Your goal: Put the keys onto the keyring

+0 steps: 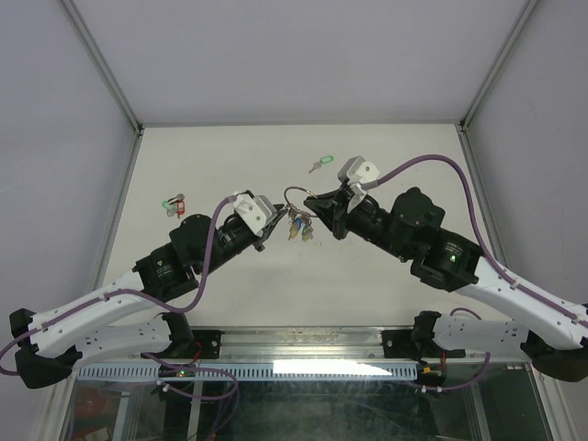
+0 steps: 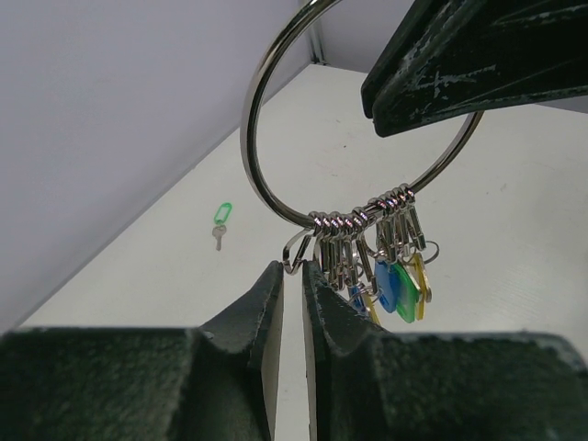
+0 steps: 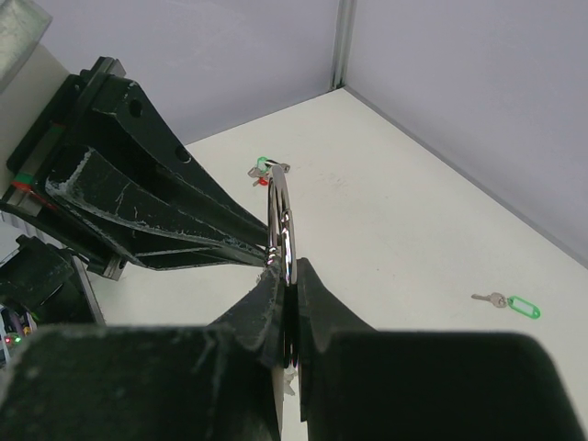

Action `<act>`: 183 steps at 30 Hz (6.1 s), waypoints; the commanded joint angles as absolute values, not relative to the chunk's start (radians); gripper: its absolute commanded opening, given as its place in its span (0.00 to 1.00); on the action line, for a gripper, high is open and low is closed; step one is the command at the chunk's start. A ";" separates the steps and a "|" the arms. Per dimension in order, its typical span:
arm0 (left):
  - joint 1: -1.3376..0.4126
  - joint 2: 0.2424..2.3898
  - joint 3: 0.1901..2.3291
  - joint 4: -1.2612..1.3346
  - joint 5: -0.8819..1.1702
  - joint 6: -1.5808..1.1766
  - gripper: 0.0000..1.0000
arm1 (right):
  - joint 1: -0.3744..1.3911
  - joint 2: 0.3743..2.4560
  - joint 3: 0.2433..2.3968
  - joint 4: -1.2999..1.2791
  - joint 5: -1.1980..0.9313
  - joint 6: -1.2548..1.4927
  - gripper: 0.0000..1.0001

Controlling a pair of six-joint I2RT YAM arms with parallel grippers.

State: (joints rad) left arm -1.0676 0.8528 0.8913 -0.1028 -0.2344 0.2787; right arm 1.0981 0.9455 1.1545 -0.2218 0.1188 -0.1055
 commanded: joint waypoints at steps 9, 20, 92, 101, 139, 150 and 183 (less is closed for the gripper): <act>-1.075 0.862 0.927 -0.012 -0.248 0.285 0.15 | 1.098 0.942 1.154 -0.113 0.094 -0.071 0.00; -1.075 0.863 0.914 -0.001 -0.200 0.269 0.21 | 1.097 0.931 1.144 -0.101 0.117 -0.071 0.00; -1.075 0.851 0.783 0.170 -0.176 0.175 0.24 | 1.097 0.919 1.151 -0.045 0.100 -0.019 0.00; -1.075 0.848 0.778 0.204 -0.175 0.165 0.22 | 1.097 0.921 1.150 -0.042 0.100 -0.012 0.00; -1.075 0.922 1.032 -0.278 -0.465 0.659 0.00 | 1.097 0.889 1.092 -0.081 0.194 -0.048 0.18; -1.075 0.783 0.827 -0.102 -0.421 1.090 0.00 | 1.097 0.866 1.083 -0.100 0.205 -0.054 0.25; -1.075 0.737 0.892 -0.683 -0.473 1.949 0.00 | 0.766 0.977 0.997 -0.103 -0.426 0.108 0.28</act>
State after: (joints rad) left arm -1.0786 0.7673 0.8268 -0.7403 -0.4309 1.8267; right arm 0.8391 0.9867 1.0233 -0.2432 -0.0795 0.0475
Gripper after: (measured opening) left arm 0.008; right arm 0.239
